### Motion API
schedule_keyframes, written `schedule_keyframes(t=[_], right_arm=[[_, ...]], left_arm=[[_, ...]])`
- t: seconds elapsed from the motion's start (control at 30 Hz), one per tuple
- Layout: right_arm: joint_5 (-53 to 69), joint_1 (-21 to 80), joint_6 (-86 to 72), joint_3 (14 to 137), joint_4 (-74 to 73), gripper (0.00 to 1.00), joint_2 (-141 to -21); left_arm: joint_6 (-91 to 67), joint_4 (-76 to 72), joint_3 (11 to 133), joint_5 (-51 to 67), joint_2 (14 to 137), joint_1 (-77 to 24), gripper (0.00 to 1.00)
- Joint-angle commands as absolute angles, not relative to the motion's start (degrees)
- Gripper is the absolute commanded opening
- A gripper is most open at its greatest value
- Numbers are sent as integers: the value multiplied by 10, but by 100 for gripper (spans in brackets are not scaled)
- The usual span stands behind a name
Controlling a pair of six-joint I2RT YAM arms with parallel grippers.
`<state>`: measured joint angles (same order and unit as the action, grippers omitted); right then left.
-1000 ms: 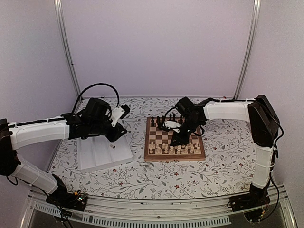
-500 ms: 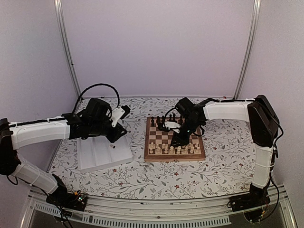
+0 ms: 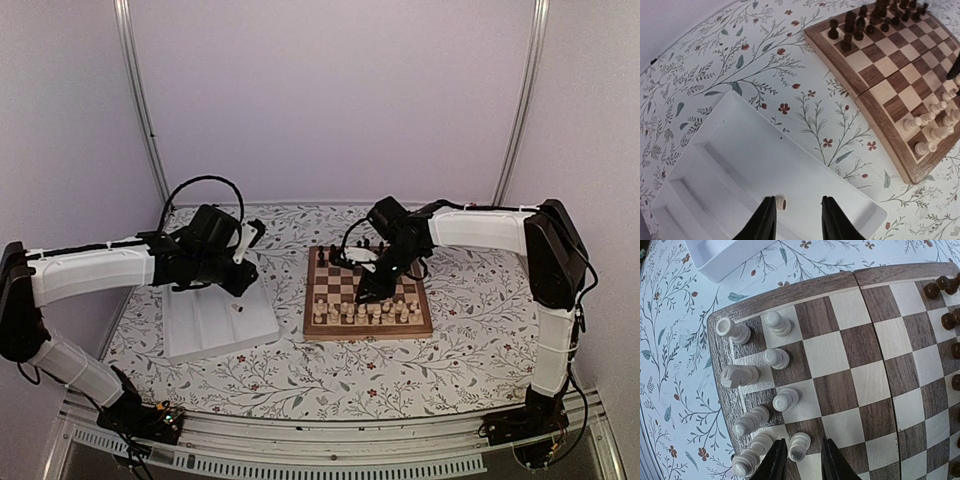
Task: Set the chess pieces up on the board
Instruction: Place the chess piece on the chessboard, then pick up the chess piece from the storage box.
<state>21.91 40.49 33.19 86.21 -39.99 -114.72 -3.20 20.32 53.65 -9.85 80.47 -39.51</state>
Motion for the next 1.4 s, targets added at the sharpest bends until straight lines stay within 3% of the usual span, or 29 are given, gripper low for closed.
schedule_keyframes(t=[0.0,0.3,0.5,1.37], right_arm=[[214,398,329,892,-404,26,-1128],[232,370,326,887,-393,27,-1095],[244,367,325,842,-374,28,-1045],[246,367,326,807,-359,28,-1025]], left_arm=[[-212,299,578,-192,831,-387,34],[-534,336,573,-228,844,-401,36],[-664,398,608,-236,922,-408,34],[-712,418,657,-199,1059,-380,31]])
